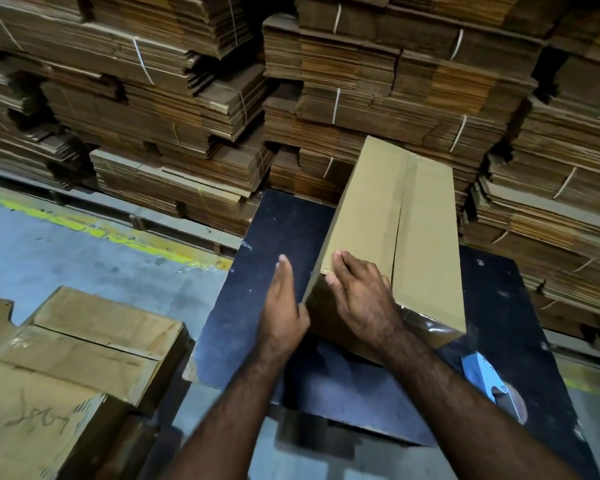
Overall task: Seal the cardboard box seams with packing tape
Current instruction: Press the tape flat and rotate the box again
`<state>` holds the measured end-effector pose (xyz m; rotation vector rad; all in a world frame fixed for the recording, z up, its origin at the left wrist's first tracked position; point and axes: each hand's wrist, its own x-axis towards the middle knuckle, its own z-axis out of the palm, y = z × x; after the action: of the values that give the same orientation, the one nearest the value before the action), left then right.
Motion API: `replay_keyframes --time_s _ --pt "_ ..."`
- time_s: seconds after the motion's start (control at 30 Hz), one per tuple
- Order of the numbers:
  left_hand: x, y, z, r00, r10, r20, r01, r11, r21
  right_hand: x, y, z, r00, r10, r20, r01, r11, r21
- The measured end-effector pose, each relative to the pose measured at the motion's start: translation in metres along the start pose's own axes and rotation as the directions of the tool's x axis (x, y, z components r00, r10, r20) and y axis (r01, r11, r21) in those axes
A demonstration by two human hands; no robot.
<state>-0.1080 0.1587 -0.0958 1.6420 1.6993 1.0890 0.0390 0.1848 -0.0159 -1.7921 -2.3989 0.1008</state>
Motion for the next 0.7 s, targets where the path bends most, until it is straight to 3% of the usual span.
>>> replay_keyframes --time_s 0.07,0.1,0.2,0.27,0.33,0.43,0.6,0.7 --pt "-0.015 0.029 -0.006 0.988 -0.066 -0.137 0.038 0.979 -0.201 -0.001 0.003 0.000 1.000 -0.009 0.004 0.009 1.000 0.002" --pt "-0.021 0.041 -0.006 0.991 -0.056 -0.123 0.016 0.952 -0.306 0.000 0.005 0.000 1.000 -0.014 0.009 0.014 1.000 0.004" --pt "-0.021 0.062 -0.003 0.992 -0.117 0.045 0.124 0.861 -0.493 0.002 0.008 0.002 0.999 -0.029 0.018 0.029 0.999 0.021" --pt "-0.009 0.063 0.000 0.962 -0.237 0.134 0.270 0.756 -0.596 0.001 0.009 0.002 0.999 -0.031 0.019 0.030 0.999 0.027" --pt "0.001 0.060 0.001 0.947 -0.270 0.175 0.315 0.659 -0.683 0.002 0.010 0.003 0.999 -0.028 0.018 0.028 0.999 0.026" --pt "0.007 0.047 0.004 0.944 -0.221 0.243 0.329 0.647 -0.688 0.002 0.010 0.003 0.999 -0.026 0.018 0.026 0.999 0.031" --pt "0.001 0.009 0.026 0.865 -0.307 0.396 0.497 0.625 -0.602 0.001 0.008 0.001 0.999 -0.029 0.027 0.030 1.000 -0.007" --pt "0.002 0.000 0.013 0.857 -0.353 0.376 0.509 0.696 -0.506 0.002 0.009 -0.001 0.999 -0.038 0.024 0.038 0.999 -0.004"
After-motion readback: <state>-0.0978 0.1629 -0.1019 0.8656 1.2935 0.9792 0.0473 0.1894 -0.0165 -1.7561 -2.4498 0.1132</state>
